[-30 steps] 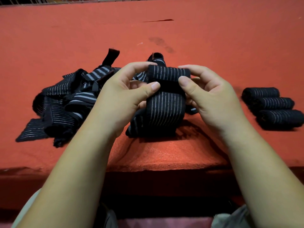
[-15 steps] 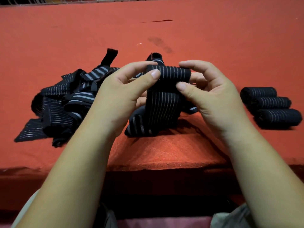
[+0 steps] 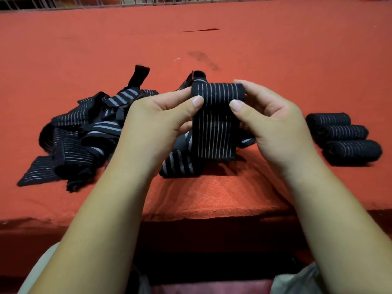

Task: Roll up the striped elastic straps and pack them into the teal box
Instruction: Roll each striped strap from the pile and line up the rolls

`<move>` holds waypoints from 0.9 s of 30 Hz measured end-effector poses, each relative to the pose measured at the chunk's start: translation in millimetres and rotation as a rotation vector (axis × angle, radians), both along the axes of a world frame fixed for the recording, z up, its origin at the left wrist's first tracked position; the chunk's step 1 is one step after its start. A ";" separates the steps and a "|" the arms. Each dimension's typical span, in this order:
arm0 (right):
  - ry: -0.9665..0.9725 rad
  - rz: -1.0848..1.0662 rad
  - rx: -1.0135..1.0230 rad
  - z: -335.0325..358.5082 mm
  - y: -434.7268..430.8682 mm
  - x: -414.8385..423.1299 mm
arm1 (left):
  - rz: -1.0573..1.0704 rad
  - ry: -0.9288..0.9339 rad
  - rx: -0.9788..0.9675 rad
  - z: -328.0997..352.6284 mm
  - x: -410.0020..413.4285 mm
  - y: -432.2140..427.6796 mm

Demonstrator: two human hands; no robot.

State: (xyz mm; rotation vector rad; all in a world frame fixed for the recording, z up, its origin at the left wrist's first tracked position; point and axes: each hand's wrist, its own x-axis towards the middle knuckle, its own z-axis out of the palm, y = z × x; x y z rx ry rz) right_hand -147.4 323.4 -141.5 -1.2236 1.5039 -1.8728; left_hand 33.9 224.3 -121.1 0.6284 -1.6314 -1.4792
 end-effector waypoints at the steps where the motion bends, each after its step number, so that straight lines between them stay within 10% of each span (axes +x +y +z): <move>1: 0.002 0.001 0.011 0.4 -0.1 0.5 | 0.000 -0.008 -0.005 0.1 1.0 -0.5; 27: 0.061 0.097 0.055 -0.6 0.0 1.3 | -0.068 -0.010 0.111 -2.5 9.7 -12.4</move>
